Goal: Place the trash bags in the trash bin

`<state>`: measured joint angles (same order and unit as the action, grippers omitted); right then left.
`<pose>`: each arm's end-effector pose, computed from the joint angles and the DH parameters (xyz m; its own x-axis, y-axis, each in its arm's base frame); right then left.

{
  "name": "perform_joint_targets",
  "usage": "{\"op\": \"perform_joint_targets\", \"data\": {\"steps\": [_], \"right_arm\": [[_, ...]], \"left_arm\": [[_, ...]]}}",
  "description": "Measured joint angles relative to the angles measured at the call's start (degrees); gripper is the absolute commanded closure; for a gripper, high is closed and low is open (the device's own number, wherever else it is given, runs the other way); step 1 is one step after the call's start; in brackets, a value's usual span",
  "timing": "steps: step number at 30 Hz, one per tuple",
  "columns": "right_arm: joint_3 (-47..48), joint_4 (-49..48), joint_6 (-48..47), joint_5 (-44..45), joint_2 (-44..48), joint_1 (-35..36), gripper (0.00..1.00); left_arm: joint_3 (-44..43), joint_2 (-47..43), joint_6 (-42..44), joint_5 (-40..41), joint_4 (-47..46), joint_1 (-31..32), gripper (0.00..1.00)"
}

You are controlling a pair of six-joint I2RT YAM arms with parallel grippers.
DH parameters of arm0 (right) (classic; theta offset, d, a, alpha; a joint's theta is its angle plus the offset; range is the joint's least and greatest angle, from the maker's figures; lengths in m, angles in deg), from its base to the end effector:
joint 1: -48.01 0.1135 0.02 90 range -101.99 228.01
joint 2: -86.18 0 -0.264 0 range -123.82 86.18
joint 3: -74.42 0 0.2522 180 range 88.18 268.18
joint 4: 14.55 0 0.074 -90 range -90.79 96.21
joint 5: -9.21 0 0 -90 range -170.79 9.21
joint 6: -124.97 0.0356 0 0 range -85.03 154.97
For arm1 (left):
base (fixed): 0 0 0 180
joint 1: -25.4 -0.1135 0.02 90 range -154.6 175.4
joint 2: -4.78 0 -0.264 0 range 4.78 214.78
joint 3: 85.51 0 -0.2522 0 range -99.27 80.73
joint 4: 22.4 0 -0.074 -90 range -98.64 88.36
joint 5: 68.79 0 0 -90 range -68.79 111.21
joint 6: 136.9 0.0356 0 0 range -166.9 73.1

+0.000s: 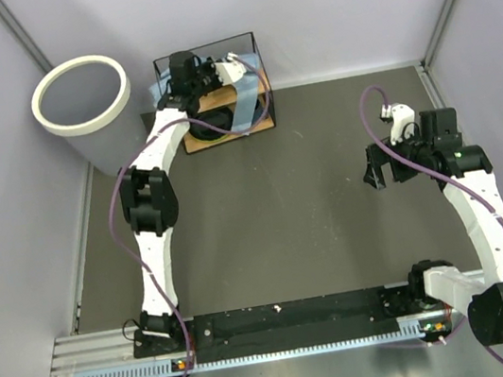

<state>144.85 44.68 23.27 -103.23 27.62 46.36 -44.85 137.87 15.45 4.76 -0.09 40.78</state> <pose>0.2018 0.0078 0.3120 -0.6730 -0.1681 -0.7203 -0.3761 0.9163 0.1376 0.5324 -0.1569 0.3038 0.3339 0.7892 -0.5154 0.4761 0.3306 0.8149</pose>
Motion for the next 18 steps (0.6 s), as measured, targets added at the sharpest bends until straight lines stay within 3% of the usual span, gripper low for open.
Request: {"op": "perform_joint_targets", "data": {"steps": [18], "right_arm": [[0.0, 0.0, 0.4, -0.8, 0.0, 0.0, 0.01]], "left_arm": [[0.6, -17.0, -34.6, -8.4, -10.0, -0.3, 1.00]]}}
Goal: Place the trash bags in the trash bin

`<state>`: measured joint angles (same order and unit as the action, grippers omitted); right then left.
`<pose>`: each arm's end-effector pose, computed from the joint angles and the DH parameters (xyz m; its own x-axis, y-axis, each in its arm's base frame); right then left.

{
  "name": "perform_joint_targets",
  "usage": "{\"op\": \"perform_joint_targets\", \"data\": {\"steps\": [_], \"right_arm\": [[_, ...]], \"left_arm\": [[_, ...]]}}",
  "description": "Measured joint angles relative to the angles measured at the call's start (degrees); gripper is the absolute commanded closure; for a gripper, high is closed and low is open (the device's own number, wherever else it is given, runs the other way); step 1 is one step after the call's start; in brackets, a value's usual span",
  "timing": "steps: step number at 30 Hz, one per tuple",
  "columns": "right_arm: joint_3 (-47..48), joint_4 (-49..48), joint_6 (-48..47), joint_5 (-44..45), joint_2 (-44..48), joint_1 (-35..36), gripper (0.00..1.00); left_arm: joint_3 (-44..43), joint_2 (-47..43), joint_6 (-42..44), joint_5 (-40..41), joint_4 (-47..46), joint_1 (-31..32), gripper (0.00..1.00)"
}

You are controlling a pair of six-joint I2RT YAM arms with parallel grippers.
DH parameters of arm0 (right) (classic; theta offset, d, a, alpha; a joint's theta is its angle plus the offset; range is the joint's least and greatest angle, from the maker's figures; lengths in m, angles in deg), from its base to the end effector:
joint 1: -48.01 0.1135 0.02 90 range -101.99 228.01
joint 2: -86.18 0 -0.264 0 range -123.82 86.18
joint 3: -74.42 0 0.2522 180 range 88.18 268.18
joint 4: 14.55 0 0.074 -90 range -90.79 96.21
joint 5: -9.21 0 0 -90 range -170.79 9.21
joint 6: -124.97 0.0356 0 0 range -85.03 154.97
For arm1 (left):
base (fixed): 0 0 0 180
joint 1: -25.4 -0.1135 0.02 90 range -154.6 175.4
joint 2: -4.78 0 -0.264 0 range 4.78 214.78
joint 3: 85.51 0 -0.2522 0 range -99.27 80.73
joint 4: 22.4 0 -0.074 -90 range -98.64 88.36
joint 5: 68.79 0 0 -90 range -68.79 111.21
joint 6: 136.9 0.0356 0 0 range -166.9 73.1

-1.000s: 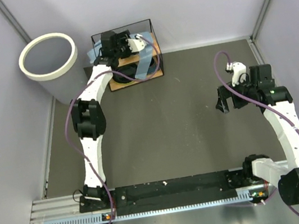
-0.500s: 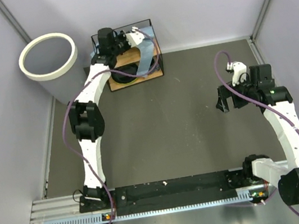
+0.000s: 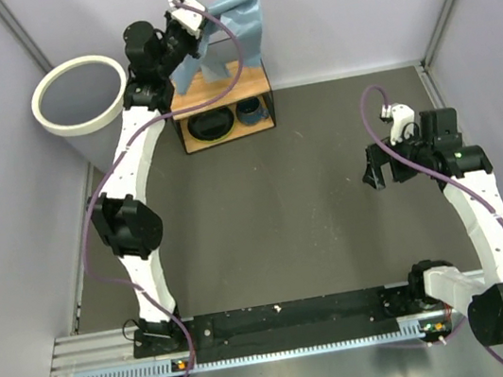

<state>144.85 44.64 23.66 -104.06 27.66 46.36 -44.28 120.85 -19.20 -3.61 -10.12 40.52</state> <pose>0.2016 0.0083 0.3123 -0.6728 -0.1609 -0.7222 -0.3808 0.9122 0.1516 0.4530 -0.1379 0.4672 0.4499 0.3155 -0.8355 0.4813 0.7024 0.5244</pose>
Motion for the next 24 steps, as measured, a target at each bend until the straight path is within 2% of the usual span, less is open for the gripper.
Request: {"op": "perform_joint_targets", "data": {"steps": [3, 6, 10, 14, 18, 21, 24], "right_arm": [[0.0, 0.0, 0.0, -0.3, 0.2, 0.0, 0.01], [0.5, 0.4, -0.3, -1.3, 0.8, 0.0, 0.01], [1.6, 1.0, -2.8, -4.5, 4.0, 0.0, 0.01], [5.0, 5.0, -6.6, -8.1, 7.9, 0.0, 0.01], [10.4, 8.4, -8.9, -14.7, 8.2, 0.0, 0.01], [10.9, 9.7, -10.2, -19.8, 8.2, 0.2, 0.01], [10.6, 10.7, -12.5, -20.9, 8.0, 1.8, 0.01]], "left_arm": [[0.0, -1.7, -7.4, -3.4, 0.8, 0.6, 1.00], [1.2, -5.5, -13.2, -7.8, 5.3, 2.2, 1.00], [9.7, -15.4, -18.3, -13.0, 11.9, 5.6, 1.00], [19.7, -27.2, -24.0, -17.5, 20.2, 8.3, 1.00], [36.1, -37.7, -33.9, -22.9, 20.3, 8.0, 1.00], [46.8, -39.3, -40.3, -28.7, 18.9, 8.0, 1.00], [54.1, -36.1, -42.5, -32.2, 20.7, 9.2, 1.00]]}}
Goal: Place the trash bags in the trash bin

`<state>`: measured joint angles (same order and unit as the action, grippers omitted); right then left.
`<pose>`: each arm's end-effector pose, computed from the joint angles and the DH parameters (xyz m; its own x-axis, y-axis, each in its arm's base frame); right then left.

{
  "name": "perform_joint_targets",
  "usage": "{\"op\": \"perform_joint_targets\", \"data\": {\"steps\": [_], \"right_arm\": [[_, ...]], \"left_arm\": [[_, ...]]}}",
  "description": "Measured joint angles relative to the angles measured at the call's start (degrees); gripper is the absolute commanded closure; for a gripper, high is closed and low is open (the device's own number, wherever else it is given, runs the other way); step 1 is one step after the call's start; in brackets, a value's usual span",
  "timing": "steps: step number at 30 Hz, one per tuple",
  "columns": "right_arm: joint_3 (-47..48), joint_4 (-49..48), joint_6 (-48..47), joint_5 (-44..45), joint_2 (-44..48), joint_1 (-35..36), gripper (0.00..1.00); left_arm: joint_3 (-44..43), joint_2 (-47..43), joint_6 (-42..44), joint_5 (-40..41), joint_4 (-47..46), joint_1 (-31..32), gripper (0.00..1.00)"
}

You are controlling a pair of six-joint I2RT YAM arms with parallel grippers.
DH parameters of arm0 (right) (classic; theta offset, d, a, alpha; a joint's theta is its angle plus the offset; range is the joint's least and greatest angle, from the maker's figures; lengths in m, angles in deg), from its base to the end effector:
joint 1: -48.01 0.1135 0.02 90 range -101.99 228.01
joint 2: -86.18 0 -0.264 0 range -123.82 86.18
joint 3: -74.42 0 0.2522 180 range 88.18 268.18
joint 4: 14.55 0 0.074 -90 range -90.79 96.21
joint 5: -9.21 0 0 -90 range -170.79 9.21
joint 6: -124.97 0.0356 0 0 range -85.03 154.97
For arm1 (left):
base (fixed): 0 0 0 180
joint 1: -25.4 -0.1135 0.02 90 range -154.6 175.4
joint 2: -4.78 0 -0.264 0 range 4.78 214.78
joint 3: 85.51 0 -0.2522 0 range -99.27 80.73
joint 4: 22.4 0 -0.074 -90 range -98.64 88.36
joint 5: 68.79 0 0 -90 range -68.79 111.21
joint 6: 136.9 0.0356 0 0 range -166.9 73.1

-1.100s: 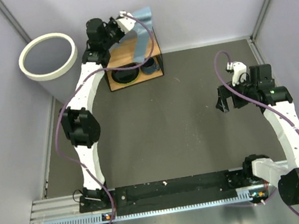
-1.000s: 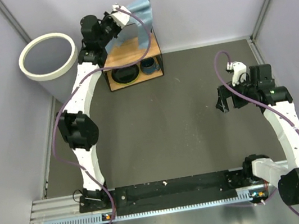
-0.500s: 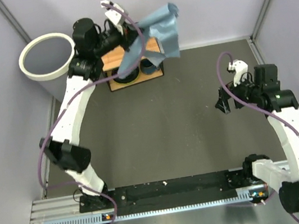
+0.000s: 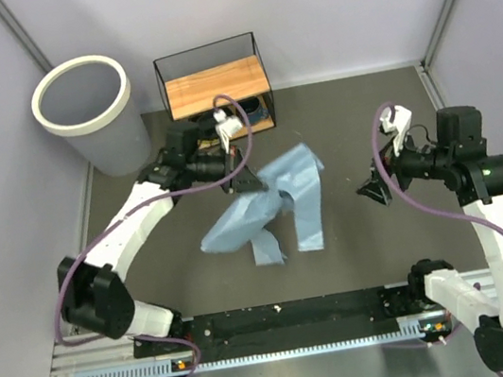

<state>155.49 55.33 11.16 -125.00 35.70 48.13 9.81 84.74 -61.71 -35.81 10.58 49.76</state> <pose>0.1461 0.0251 0.3825 -0.3609 -0.2901 -0.8863 -0.7508 0.6542 0.0915 0.2679 -0.1541 0.3500 -0.6464 0.1400 -0.7500 0.7575 0.2347 -0.6091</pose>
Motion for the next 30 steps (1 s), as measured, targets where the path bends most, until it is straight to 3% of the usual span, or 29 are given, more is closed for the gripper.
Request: {"op": "perform_joint_targets", "data": {"steps": [4, 10, 19, 23, 26, 30], "right_arm": [[-3.7, -0.1, -7.6, 1.2, 1.8, 2.9, 0.01], [-14.3, -1.6, -20.5, 4.3, 9.2, 5.9, 0.01], [-26.7, -14.8, -28.3, 5.5, 20.0, 7.6, 0.01], [-25.2, -16.1, -22.9, 5.9, 15.9, 7.6, 0.01], [-22.1, -15.8, -17.1, 8.0, 10.7, 7.7, 0.01], [-17.4, -14.9, -10.3, 11.2, 4.0, 7.7, 0.01]], "left_arm": [[3.9, 5.4, 2.1, -5.3, 6.0, 2.2, 1.00], [3.5, 10.3, 14.6, -13.6, 17.5, 4.6, 1.00], [-15.1, 13.6, 48.9, -16.2, 47.1, 8.1, 1.00], [-15.6, 11.7, 48.0, -8.4, 47.0, 11.4, 1.00], [-17.9, 9.6, 46.2, 2.6, 44.5, 11.8, 1.00], [-34.0, 13.3, 47.6, 18.7, 44.1, 11.3, 1.00]]}}
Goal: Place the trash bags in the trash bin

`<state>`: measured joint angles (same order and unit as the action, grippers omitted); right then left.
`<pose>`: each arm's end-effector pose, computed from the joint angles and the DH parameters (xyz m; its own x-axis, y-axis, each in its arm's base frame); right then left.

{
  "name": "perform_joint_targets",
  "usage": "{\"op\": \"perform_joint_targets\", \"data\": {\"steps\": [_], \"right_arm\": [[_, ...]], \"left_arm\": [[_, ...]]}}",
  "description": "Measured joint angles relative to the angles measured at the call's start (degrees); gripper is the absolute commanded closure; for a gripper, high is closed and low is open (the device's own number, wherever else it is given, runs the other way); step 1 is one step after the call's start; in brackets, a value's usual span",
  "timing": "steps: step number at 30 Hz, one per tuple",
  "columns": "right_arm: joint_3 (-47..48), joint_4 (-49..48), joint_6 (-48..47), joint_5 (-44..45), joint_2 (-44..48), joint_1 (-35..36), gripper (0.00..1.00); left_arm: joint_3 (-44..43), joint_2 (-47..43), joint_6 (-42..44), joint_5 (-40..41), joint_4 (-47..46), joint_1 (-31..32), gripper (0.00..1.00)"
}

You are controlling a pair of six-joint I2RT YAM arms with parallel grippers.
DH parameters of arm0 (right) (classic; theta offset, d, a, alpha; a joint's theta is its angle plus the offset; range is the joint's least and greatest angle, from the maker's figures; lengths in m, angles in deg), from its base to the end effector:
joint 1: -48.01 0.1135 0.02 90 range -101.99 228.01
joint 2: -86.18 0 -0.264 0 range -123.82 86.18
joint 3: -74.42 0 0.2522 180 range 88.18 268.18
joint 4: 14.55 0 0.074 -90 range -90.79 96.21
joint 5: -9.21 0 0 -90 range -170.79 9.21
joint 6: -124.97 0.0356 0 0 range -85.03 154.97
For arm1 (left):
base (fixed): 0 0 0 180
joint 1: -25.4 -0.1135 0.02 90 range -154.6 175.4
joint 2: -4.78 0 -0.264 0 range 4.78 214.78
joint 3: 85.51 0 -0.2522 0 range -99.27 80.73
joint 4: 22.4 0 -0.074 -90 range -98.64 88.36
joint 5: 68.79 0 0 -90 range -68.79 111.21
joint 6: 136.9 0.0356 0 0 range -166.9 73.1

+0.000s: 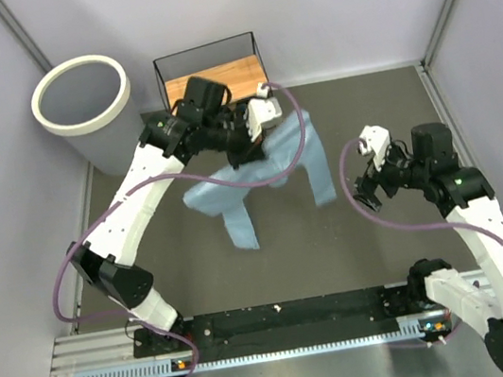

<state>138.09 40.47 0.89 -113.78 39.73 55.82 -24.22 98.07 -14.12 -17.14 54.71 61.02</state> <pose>0.1569 0.0411 0.3158 -0.2002 -0.5019 -0.8415 -0.7877 0.5932 -0.1664 0.2522 -0.2079 0.4053 -0.1197 0.6081 -0.7848 0.9922 0.1002 -0.0737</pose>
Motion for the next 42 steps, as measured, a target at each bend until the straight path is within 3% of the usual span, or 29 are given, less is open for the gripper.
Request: {"op": "perform_joint_targets", "data": {"steps": [4, 8, 10, 13, 14, 15, 16, 18, 21, 29, 35, 42], "right_arm": [[4.5, 0.7, 5.6, 2.3, -5.9, -0.7, 0.01], [9.2, 1.2, 10.3, 2.1, -11.3, -5.7, 0.01], [11.0, 1.2, 11.8, 2.0, -14.0, -9.6, 0.01], [11.4, 1.5, 12.3, 2.3, -16.8, -12.5, 0.01], [11.4, 1.8, 12.2, 2.3, -17.4, -12.5, 0.01], [11.4, 2.3, 12.2, 2.1, -18.3, -12.5, 0.01], [11.5, 2.9, 12.0, 1.9, -19.0, -12.5, 0.01], [12.0, 4.7, 11.1, 1.3, -20.7, -12.5, 0.01], [12.7, 7.3, 8.8, 0.3, -22.8, -12.2, 0.01], [13.7, 10.5, 8.3, -2.2, -28.3, -5.9, 0.09], [17.7, 10.8, 13.6, -4.8, -34.8, -4.3, 0.11], [19.5, 11.0, 17.8, -5.9, -35.7, -4.3, 0.11]], "left_arm": [[-8.7, 3.6, 1.7, 12.2, -9.0, -0.5, 1.00], [-8.6, 5.3, 2.9, 19.5, -16.7, 0.5, 1.00], [-4.3, 4.8, 3.9, 22.5, -21.2, 2.4, 0.97], [11.9, 1.9, 4.3, 27.9, -31.2, 7.2, 0.56], [16.6, 1.6, 4.4, 28.9, -32.8, 8.7, 0.27], [23.3, 1.3, 3.4, 30.0, -34.4, 11.0, 0.10], [27.0, 1.3, 3.5, 30.4, -34.2, 12.4, 0.07], [33.1, 1.4, 1.5, 29.4, -30.4, 15.5, 0.05], [33.6, 0.7, -1.3, 23.3, -23.4, 16.1, 0.09], [24.9, -5.7, -1.0, 7.9, -21.7, -1.3, 0.24], [17.6, 9.2, 1.4, 2.7, -20.6, -4.3, 0.36], [13.1, 22.1, 1.6, 1.4, -18.3, -4.8, 0.41]]}}
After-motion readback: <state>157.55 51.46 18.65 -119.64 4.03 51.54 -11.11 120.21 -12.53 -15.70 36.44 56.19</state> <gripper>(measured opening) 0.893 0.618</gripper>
